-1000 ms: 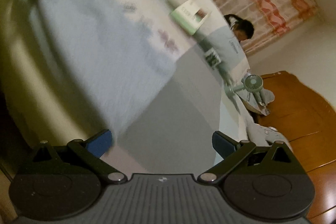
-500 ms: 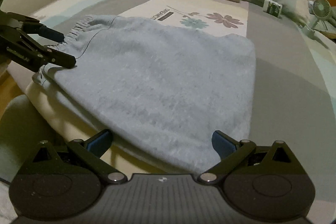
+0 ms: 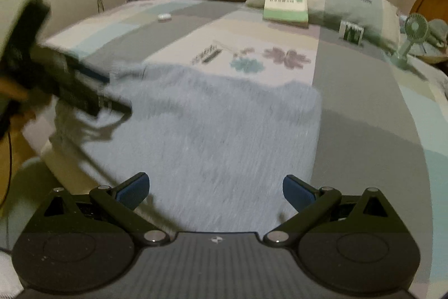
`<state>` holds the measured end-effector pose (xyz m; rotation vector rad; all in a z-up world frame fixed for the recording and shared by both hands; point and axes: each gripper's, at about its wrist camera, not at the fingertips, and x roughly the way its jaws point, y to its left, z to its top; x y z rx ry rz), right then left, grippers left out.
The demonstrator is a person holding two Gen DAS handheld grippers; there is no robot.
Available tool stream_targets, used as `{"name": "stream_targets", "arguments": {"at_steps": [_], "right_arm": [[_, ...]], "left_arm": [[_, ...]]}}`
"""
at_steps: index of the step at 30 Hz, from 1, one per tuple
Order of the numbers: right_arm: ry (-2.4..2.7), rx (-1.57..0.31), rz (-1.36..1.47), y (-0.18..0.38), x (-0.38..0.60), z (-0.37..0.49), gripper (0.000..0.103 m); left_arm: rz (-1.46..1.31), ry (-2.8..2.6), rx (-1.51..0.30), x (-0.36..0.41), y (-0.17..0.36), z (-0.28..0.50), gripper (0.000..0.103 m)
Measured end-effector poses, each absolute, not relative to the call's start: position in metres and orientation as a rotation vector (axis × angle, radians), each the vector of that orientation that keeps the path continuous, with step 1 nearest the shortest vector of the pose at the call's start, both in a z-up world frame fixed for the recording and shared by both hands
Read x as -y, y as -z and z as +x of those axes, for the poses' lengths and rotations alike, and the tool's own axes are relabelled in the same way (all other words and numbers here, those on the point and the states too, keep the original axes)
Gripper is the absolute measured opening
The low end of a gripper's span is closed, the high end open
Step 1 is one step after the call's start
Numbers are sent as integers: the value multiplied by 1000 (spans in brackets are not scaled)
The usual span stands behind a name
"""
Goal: Fold clothes
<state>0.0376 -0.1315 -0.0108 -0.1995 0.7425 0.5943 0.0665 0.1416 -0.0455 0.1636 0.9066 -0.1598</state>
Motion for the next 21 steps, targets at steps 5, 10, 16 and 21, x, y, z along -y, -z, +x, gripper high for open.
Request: {"name": "stream_targets", "arguments": {"at_steps": [5,10,16,21], "right_arm": [[-628,-705,-212,-4,128,67,103],[-703,-732,-245,2,106,117,103],[-680,-892,-243,42,100,162,103],[-653,-898,-238,40,115,142,103]], "left_arm": [[147,165,-883,-152,30,60,95],[112,247,-814,-146,5,82,95],[12,336,-936,-146,38,118,95],[53,315,-924,-146,25,96,95]]}}
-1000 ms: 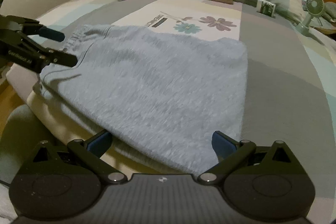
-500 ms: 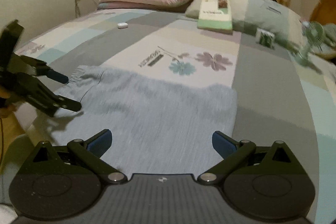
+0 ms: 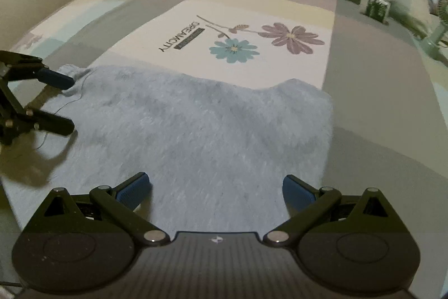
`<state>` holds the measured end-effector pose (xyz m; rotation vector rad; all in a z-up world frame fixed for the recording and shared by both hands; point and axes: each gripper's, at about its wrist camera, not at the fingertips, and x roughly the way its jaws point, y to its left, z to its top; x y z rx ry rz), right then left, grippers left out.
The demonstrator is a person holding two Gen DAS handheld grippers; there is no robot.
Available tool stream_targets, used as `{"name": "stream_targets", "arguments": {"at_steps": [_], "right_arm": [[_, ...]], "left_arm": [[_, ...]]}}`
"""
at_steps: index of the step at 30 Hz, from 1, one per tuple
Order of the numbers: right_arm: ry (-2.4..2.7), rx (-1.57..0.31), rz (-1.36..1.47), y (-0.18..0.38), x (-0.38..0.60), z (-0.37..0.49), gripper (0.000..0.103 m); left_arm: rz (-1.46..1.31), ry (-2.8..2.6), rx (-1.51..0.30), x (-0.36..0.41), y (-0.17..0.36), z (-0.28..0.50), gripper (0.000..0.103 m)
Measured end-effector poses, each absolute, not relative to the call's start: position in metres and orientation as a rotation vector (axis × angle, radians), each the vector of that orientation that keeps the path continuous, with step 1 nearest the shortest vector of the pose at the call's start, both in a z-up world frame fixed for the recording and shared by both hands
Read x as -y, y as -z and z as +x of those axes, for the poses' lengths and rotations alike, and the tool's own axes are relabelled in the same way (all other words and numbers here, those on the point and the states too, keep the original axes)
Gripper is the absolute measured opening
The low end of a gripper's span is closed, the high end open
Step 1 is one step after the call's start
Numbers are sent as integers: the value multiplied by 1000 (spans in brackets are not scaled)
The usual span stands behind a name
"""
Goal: Fold clothes
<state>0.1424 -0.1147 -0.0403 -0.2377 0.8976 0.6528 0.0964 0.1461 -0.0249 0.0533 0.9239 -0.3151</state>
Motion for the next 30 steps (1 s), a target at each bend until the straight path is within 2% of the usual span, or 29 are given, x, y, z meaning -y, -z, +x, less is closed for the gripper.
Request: {"name": "stream_targets", "arguments": {"at_steps": [4,6,10,15,22,27,30], "right_arm": [[-713,-833,-250,17,119,102,103],[-722,-807,-281,15,118,83,103],[-659,-886,-324,42,120,64,103],[-617,-895,-270,43,134,49,103],[-759,-776,-276,13,106,34,103],[-938,-840,-215,21,70,36,103],[-966,-902,-201,33,62,38,103]], "left_arm": [[62,389,-853,-138,4,66,95],[41,444,-876,-133,10,53,95],[39,405,-1003,-127,48,32,95],[128,427,-961,-120,40,-1,95],[141,375,-821,-122,-2,44,95],[59,293,-942,-143,29,99,95],[55,284,-948,-146,39,96,95]]}}
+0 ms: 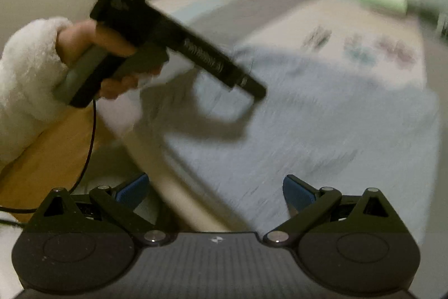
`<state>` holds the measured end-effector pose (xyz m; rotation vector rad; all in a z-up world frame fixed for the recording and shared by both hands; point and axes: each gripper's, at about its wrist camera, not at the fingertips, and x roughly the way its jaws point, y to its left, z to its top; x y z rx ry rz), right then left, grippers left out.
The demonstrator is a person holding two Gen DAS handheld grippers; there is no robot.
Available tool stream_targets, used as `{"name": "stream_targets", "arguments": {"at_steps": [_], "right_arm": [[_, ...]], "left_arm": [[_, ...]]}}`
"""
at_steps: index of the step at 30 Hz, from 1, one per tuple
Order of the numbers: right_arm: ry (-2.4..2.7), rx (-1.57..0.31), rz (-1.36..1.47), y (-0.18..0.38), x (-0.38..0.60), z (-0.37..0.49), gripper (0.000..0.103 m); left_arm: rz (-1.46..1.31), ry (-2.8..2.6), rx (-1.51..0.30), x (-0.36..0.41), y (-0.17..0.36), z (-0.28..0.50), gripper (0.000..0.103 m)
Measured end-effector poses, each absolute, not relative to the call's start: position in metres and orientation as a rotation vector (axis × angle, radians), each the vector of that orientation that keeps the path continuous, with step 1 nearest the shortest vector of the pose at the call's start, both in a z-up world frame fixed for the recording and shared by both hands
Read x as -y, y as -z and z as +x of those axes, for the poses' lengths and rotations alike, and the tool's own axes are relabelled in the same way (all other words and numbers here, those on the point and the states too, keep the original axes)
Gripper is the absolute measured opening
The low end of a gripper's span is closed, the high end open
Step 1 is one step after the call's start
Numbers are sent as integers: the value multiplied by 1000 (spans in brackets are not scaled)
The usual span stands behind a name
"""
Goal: Fold clothes
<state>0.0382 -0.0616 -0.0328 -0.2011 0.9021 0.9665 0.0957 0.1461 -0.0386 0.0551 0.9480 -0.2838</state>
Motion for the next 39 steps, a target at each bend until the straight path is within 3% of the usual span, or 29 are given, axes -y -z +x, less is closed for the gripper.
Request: {"name": "stream_targets", "arguments": {"at_steps": [8,14,21,29,39], "right_arm": [[-926,-890,-159,24,80,33,103],[-865,-982,-150,41,86,37,103],[-776,-962,-161,25,94,37,103],[-702,-1016,-146,32,106,39,103],[-659,-995,-102,23,124,39,103]], "left_arm": [[6,333,-874,-152,12,55,96],[1,370,-962,-146,41,39,95],[-2,356,-871,-150,0,15,96],[-67,364,-994,-149,36,13,95],[-45,354,-955,-141,17,3,96]]}}
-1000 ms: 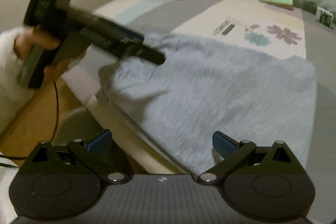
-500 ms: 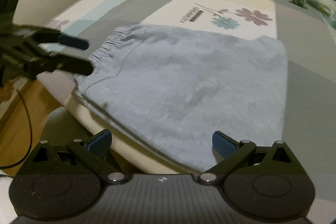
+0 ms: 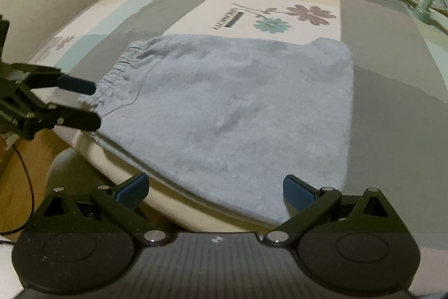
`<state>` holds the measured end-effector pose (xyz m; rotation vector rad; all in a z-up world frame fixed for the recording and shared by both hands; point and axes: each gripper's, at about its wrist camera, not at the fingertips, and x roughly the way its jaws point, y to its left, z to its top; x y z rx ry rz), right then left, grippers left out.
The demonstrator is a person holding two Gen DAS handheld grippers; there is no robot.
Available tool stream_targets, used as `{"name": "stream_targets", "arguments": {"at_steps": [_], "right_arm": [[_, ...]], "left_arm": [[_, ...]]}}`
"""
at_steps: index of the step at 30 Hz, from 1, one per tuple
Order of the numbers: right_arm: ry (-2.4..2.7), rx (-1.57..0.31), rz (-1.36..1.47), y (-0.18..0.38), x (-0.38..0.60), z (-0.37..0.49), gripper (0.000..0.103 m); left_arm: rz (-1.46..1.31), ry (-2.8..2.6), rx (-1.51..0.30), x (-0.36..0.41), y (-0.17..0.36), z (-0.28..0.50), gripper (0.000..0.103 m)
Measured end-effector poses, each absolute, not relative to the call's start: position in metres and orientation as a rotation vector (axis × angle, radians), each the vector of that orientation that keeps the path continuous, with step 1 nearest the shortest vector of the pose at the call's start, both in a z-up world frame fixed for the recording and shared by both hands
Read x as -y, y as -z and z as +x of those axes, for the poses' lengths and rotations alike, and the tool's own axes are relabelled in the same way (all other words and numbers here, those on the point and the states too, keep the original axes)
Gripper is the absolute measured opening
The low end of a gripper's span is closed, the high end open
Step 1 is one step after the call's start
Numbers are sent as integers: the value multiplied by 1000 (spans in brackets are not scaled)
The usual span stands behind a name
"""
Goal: Fold clothes
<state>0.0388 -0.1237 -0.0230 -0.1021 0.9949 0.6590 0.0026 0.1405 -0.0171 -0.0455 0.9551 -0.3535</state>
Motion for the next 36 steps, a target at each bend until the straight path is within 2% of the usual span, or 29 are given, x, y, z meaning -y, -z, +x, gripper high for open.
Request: {"name": "stream_targets", "arguments": {"at_steps": [6,11,16,26,36], "right_arm": [[-656,-1045,-40,36,136,41,103],[-661,-996,-12,17,145,46,103],[-655,-969,103,2,169,64,103],[-657,-1105,453,41,230,122,103],[-741,-1150,676,79,250,160,103]], "left_arm": [[-50,329,-993,-139,28,2,95],[-76,333,-904,-153,6,1,96],[-244,307,-860,-197,2,15,96],[-592,271,-1013,-262,52,39,96],[-754,325,-1081,-277,89,69,97]]}}
